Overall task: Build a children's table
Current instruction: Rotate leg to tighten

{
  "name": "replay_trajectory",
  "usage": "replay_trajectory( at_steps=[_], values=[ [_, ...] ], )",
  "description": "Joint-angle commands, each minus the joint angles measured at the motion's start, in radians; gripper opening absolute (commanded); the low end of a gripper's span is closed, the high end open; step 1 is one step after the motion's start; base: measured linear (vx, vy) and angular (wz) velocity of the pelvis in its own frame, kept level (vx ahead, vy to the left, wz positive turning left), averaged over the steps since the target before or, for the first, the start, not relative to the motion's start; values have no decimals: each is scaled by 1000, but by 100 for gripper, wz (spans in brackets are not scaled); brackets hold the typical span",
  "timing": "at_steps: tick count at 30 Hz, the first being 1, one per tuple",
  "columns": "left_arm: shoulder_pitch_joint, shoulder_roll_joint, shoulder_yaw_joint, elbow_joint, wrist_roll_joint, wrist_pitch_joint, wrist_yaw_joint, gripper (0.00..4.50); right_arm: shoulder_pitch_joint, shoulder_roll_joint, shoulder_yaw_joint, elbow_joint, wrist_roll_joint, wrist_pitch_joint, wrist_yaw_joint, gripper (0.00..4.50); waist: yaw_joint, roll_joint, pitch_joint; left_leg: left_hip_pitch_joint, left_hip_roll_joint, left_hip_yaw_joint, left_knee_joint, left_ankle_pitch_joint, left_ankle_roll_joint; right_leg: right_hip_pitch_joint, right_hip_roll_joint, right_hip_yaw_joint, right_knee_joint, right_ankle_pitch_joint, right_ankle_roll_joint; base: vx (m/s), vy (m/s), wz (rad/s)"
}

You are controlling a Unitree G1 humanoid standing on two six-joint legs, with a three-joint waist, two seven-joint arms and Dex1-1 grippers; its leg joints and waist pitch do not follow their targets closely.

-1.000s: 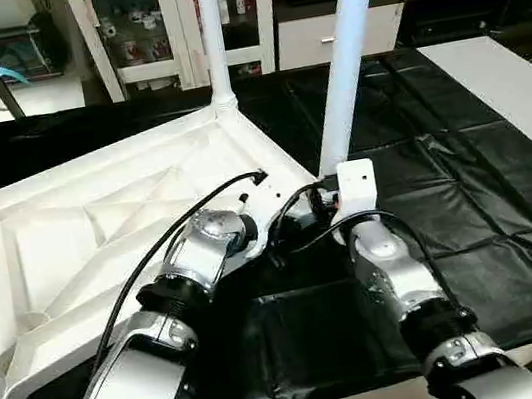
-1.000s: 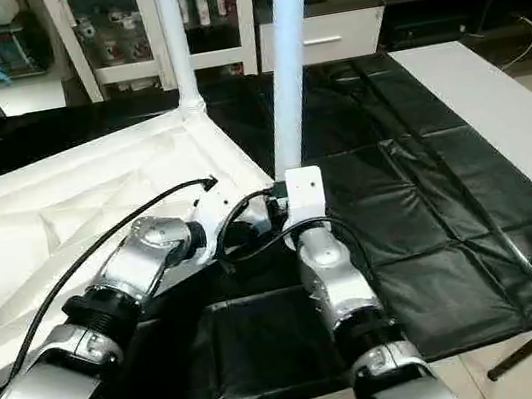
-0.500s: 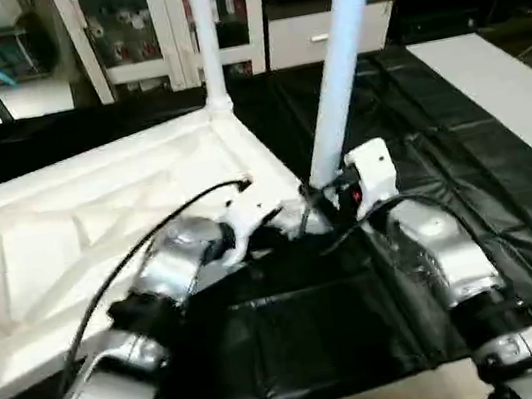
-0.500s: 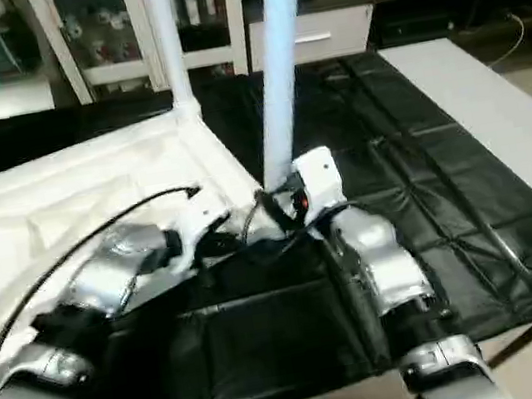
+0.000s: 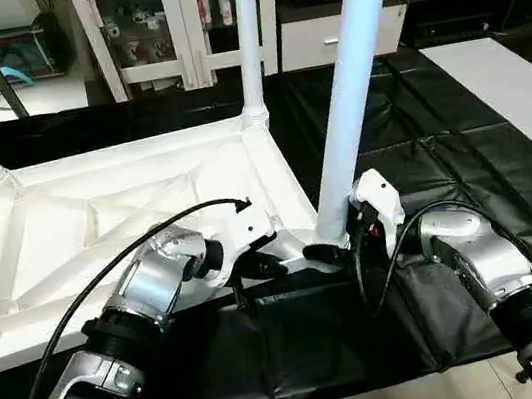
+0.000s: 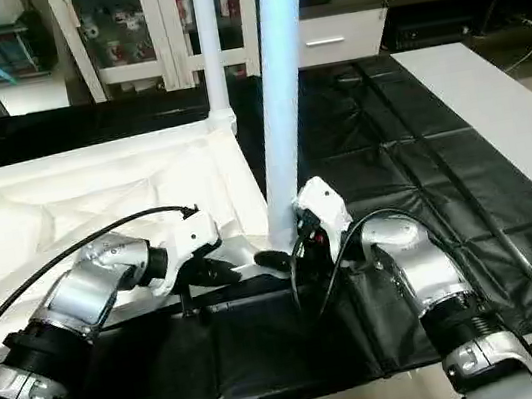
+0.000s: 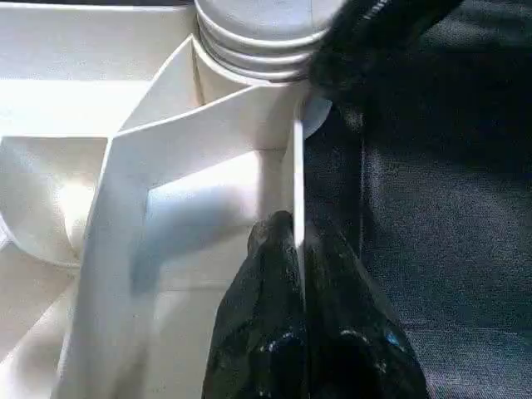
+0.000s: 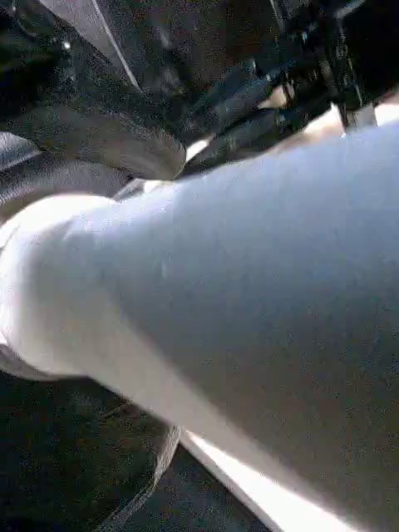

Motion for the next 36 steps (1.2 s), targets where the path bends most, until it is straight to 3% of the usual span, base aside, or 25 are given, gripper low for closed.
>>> replay_trajectory(
  at_steps=[1,3,7,10,11,13,17,18,20,22,23,27,29,31,32,36],
  values=[
    [34,-6,-78,21,23,26,-50,0,-9,-1,13,3,2,5,10,414,1,-3,-59,0,23,2,-66,-198,54,50,-39,28,-50,-188,-258,0,0,0],
    [40,4,-78,9,23,33,-48,0,-14,-3,16,23,-4,-10,24,394,1,-9,-60,-1,23,2,-65,-179,62,52,-39,27,-46,-167,-264,0,0,0],
    [45,10,-78,-1,20,42,-51,0,-18,-5,20,37,-6,-13,44,349,2,-4,-60,-1,23,2,-64,-177,66,51,-40,26,-47,-173,-268,0,0,0],
    [48,8,-81,-13,22,56,-52,0,-22,-7,14,41,-6,-9,54,328,1,-6,-60,-1,22,3,-64,-172,67,52,-39,26,-47,-166,-269,0,0,0],
    [49,8,-81,-15,24,58,-53,0,-21,-8,15,38,-6,-7,60,328,1,-14,-60,-1,22,4,-63,-171,69,52,-39,26,-48,-172,-267,0,0,0],
    [52,10,-81,-20,26,62,-51,0,-16,-12,18,36,-8,-7,69,294,3,-15,-61,-2,23,4,-63,-166,72,52,-40,26,-47,-176,-265,0,0,0],
    [60,17,-77,-29,22,72,-45,0,-18,-4,18,61,-16,-19,66,278,2,-14,-59,-2,23,3,-64,-171,70,50,-40,26,-48,-188,-261,0,0,0],
    [61,16,-75,-29,23,77,-40,0,-20,5,8,70,-12,-19,50,273,4,-6,-60,0,23,2,-64,-174,66,50,-40,26,-48,-189,-261,0,0,0],
    [60,11,-72,-27,24,83,-30,0,-23,25,-16,77,1,-17,11,270,1,-10,-60,-1,23,2,-66,-189,58,49,-39,26,-49,-197,-260,0,0,0],
    [50,-10,-56,-6,24,85,8,0,-25,70,-70,85,31,-11,-76,269,-2,-11,-57,-1,23,1,-70,-222,46,48,-40,25,-55,-246,-247,0,0,0],
    [43,-21,-46,8,25,85,33,0,-25,91,-91,86,43,-7,-116,269,-4,-17,-55,-1,23,-1,-72,-245,37,48,-41,24,-60,-294,-232,0,0,0],
    [6,-79,0,86,30,87,160,0,-11,191,-162,102,61,6,-329,269,-8,-18,-54,1,21,-4,-76,-270,10,41,-42,24,-69,-384,-185,0,0,0],
    [-21,-110,21,135,36,80,232,0,-16,243,-189,137,43,4,-479,269,-13,-12,-54,1,18,-4,-77,-269,-5,35,-41,26,-72,-381,-178,0,0,0],
    [-46,-138,40,177,41,71,303,0,-29,279,-210,179,23,2,-598,269,-16,-7,-57,1,18,-7,-78,-278,-18,38,-40,24,-69,-364,-177,0,0,0],
    [-60,-156,48,201,45,67,343,0,-41,297,-213,203,0,-15,-669,269,-19,-7,-58,2,17,-5,-76,-284,-17,34,-39,25,-69,-348,-183,0,0,0],
    [-97,-197,66,274,64,35,443,0,-73,356,-236,244,-41,-26,-843,269,-21,-9,-62,2,13,-2,-72,-251,-6,39,-35,26,-64,-271,-195,0,0,0]
  ],
)
